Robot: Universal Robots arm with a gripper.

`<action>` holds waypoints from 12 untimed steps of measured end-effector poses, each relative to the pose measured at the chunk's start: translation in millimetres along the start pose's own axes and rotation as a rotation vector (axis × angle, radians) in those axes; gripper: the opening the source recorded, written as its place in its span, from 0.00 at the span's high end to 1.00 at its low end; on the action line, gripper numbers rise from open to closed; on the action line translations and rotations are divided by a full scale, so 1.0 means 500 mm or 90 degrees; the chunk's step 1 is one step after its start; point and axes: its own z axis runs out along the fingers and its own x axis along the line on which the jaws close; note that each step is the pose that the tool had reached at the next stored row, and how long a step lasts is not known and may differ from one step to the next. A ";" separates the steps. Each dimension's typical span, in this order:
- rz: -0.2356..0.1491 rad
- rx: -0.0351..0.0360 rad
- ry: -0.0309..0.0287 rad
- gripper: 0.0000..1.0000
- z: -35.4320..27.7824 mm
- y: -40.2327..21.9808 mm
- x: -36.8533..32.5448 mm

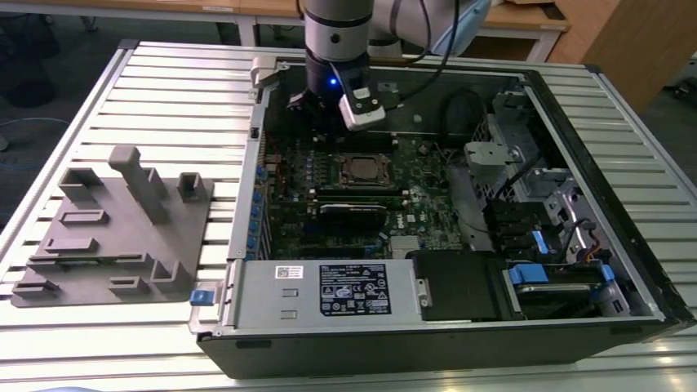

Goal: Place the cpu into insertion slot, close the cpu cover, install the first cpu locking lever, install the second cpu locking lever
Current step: 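Install the first cpu locking lever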

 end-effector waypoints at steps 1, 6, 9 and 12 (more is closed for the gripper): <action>0.000 0.0000 0.0000 0.89 0.000 0.000 0.003; 0.000 -0.0001 0.0000 0.89 0.000 -0.001 0.012; 0.000 0.0001 0.0001 0.89 -0.003 -0.001 0.012; 0.000 -0.0001 0.0000 0.89 -0.013 -0.001 0.012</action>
